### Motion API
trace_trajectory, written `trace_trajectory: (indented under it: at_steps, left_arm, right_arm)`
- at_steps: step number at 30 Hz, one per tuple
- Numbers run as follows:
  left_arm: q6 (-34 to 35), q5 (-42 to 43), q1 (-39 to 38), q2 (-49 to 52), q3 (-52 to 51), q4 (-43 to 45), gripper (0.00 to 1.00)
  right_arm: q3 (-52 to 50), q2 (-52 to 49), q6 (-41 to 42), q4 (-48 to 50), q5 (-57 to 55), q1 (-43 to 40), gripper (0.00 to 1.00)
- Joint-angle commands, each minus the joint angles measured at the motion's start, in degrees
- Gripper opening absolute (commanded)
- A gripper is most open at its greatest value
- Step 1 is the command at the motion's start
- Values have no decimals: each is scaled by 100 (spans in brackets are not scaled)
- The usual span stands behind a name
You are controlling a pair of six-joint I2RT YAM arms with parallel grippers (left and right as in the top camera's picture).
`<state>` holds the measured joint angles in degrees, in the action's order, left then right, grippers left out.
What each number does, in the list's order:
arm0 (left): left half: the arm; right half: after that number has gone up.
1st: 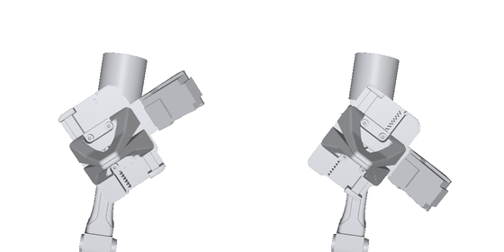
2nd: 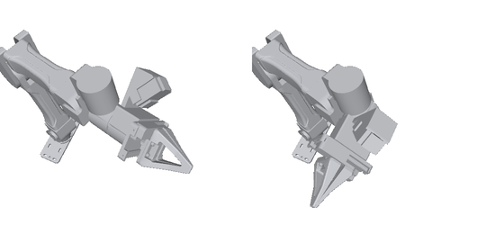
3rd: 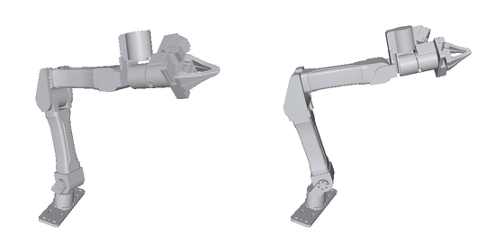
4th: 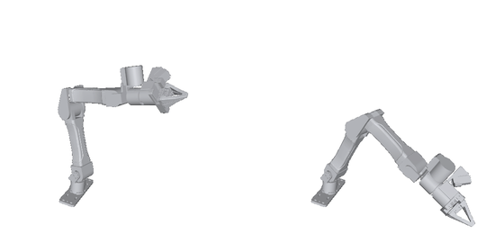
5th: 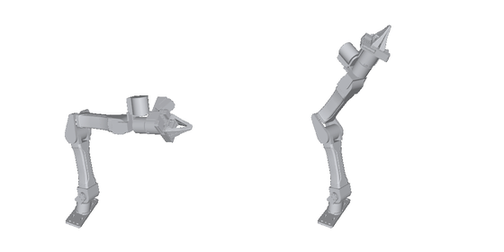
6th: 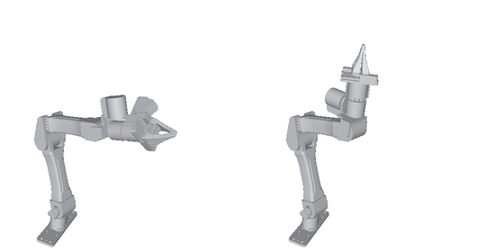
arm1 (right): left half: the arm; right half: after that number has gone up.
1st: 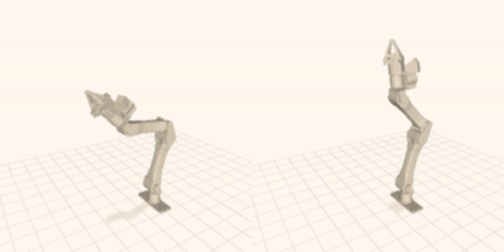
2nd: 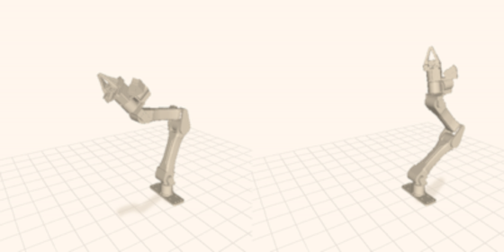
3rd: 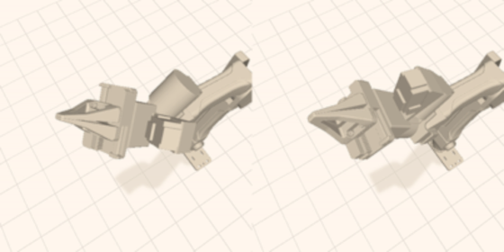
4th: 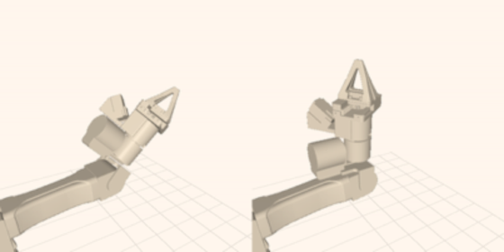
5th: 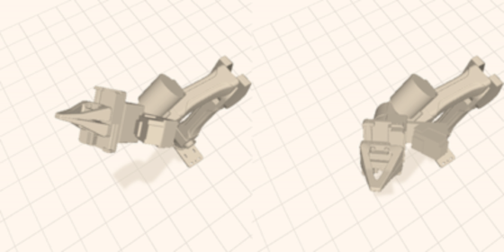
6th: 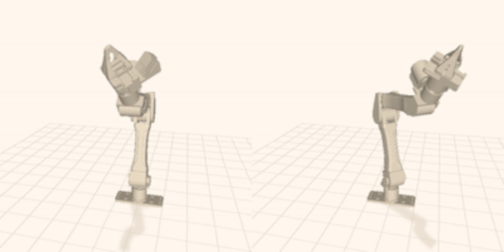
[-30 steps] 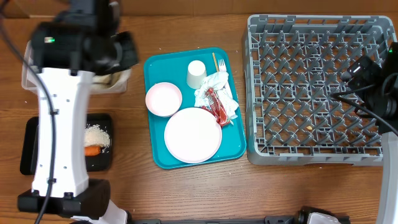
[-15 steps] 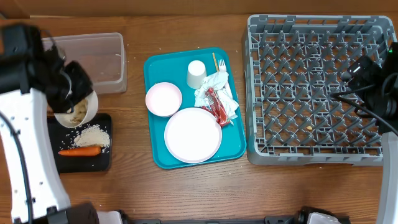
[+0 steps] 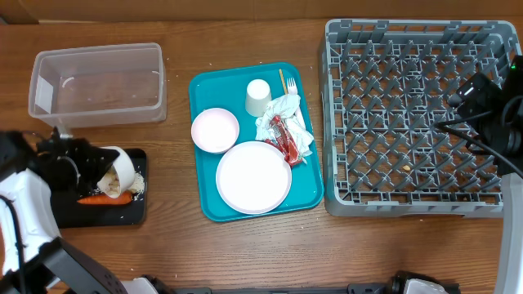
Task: Sort waste into correct bins and load items into the dishwasher rack
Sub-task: 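Grasp the white peanut bowl rim and lift it with the left gripper, then tip the white bowl over the black tray to pour out peanuts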
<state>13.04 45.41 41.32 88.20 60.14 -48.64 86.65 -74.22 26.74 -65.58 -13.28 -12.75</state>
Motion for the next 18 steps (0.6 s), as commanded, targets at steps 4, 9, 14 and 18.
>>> trace_trajectory:
  at_steps: [4, 9, 14, 18]
  left_arm:
    - [-999, 2059, 568, 483, -190, 323, 8]
    - [-1047, 2964, 564, 1032, -190, 313, 9]
    - [-1091, 3217, 568, 1622, -190, -74, 4]
    - [-1141, 3093, 570, 1744, -190, -90, 4]
  right_arm:
    - [33, 48, 11, 33, 11, -13, 100]
    - [33, 48, 11, 33, 11, -13, 100]
    - [33, 48, 11, 33, 11, -13, 100]
    - [33, 48, 11, 33, 11, -13, 100]
